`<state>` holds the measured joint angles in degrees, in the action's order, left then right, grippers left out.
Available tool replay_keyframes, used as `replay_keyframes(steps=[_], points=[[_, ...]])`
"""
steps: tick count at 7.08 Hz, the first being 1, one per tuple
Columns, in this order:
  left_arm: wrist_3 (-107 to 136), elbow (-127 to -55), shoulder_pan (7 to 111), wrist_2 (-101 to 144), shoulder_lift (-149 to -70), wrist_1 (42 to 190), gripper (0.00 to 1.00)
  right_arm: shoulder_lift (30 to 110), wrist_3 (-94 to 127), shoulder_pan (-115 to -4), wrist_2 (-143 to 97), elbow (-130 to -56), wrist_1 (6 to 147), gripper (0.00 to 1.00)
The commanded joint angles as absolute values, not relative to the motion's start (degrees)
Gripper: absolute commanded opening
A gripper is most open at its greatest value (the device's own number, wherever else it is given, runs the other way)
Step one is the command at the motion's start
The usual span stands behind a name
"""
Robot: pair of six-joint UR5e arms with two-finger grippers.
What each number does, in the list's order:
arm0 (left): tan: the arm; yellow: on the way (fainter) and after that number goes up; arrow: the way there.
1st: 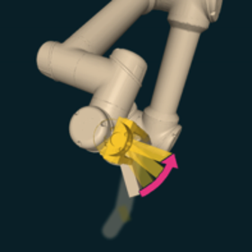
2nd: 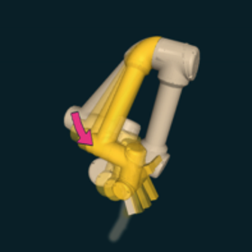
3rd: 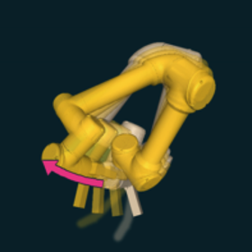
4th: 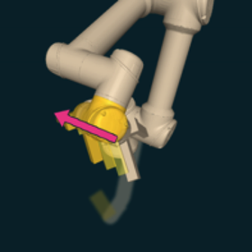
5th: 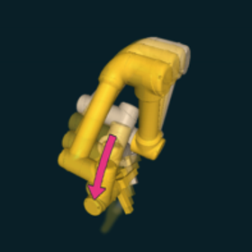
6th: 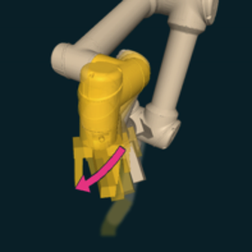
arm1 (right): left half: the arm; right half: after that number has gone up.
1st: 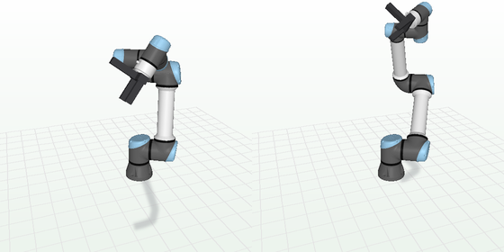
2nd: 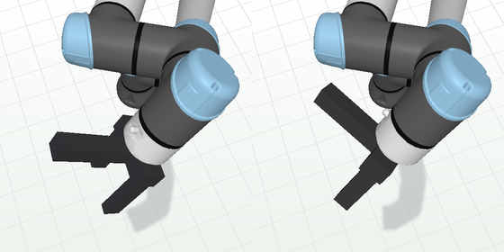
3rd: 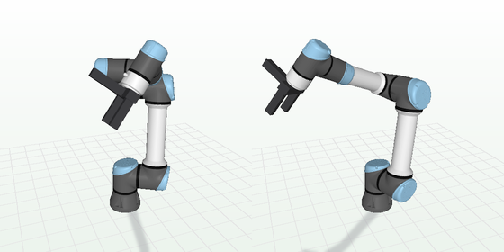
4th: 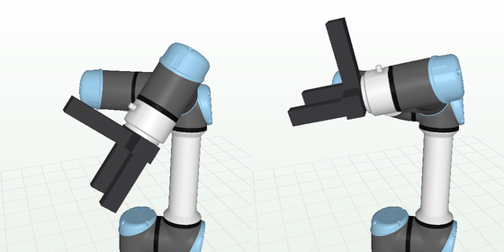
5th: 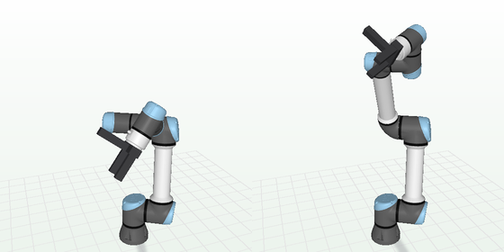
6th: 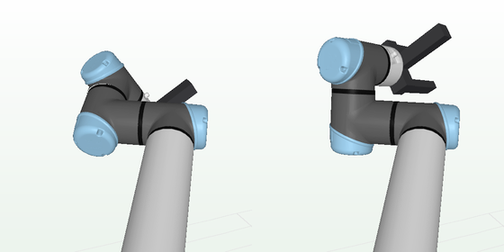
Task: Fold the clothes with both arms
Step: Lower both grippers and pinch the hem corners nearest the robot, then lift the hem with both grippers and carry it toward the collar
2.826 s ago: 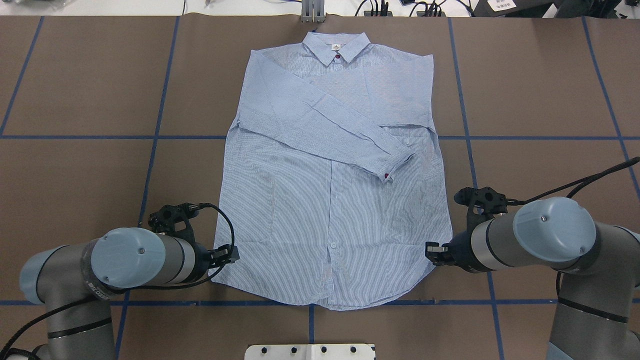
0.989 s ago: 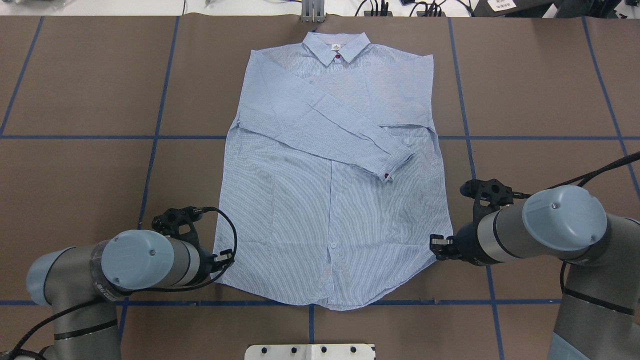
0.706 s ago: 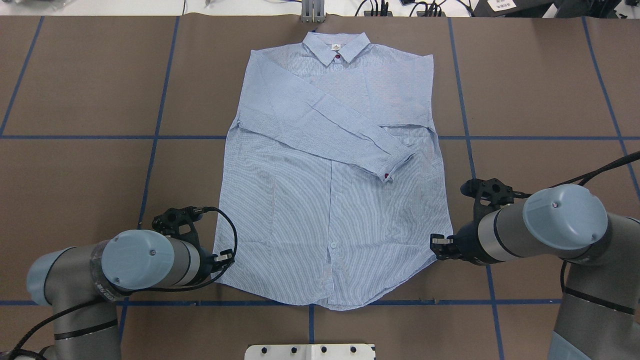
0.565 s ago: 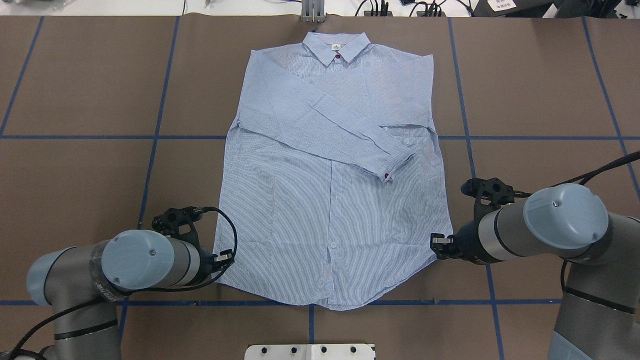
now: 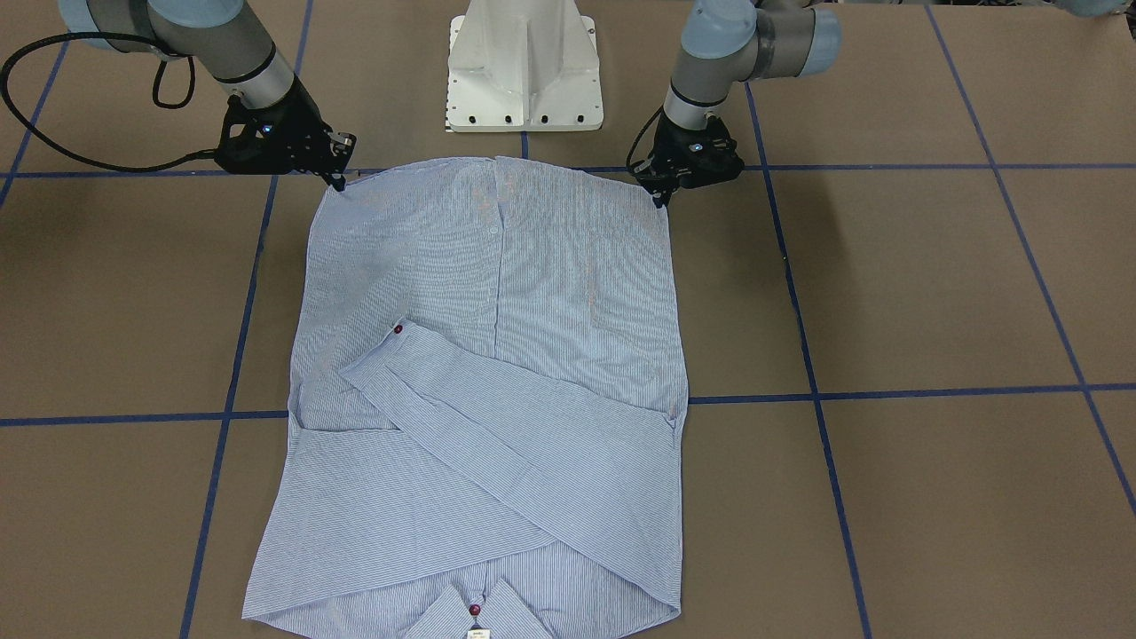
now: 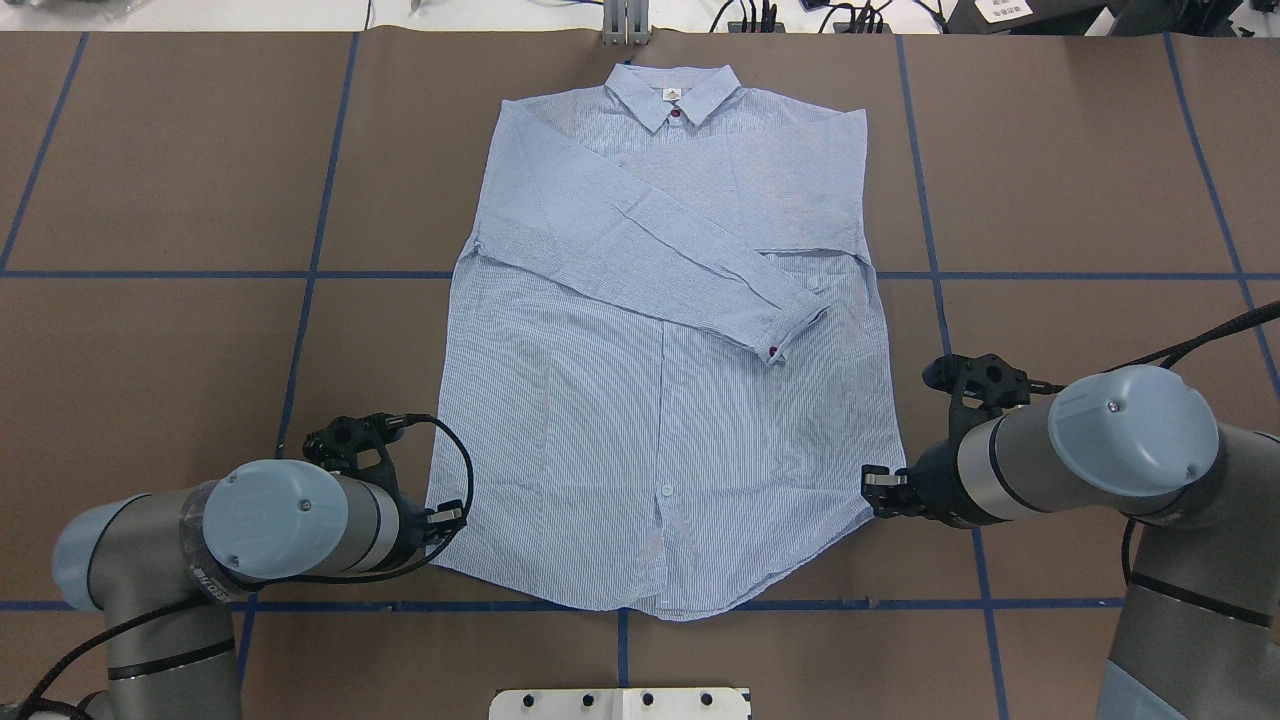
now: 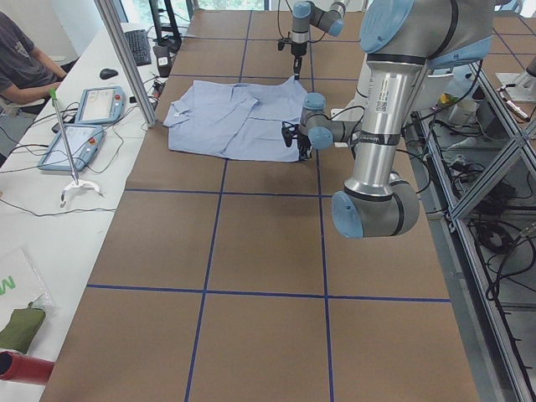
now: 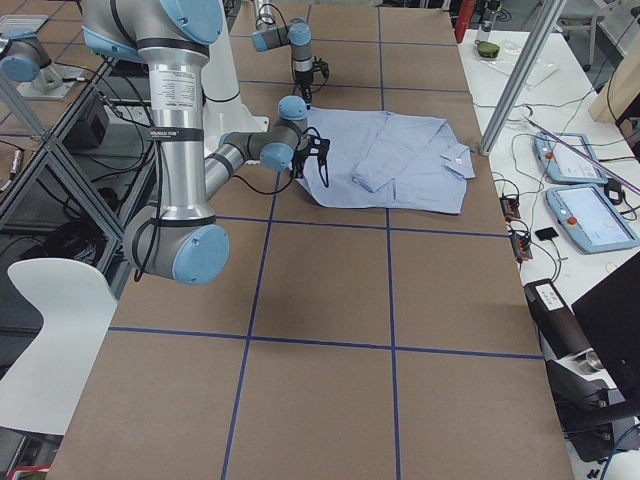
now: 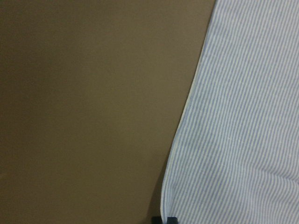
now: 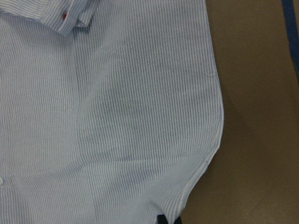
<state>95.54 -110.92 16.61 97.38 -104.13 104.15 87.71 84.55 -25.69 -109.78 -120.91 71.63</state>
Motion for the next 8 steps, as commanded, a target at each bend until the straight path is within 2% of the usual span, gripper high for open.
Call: replay_keyframes(steps=[1,3,6,8], points=[[95.5,-111.8,17.0,97.4,-103.8,104.2,0.00,87.8,84.6,-26.2,-110.9,-122.0,71.6,0.00],[95.4,-116.2,17.6,97.4,-102.6,103.8,0.00,88.4,84.6,-28.3,-113.6,-123.6,71.6,0.00],[95.4,-127.1,16.6,97.7,-102.6,95.4,0.00,88.2,84.5,-29.4,-121.7,-124.8,70.7,0.00],[95.4,-129.1,12.8,97.7,-102.7,92.6,0.00,88.5,83.8,-31.1,-131.3,-125.5,70.7,0.00]])
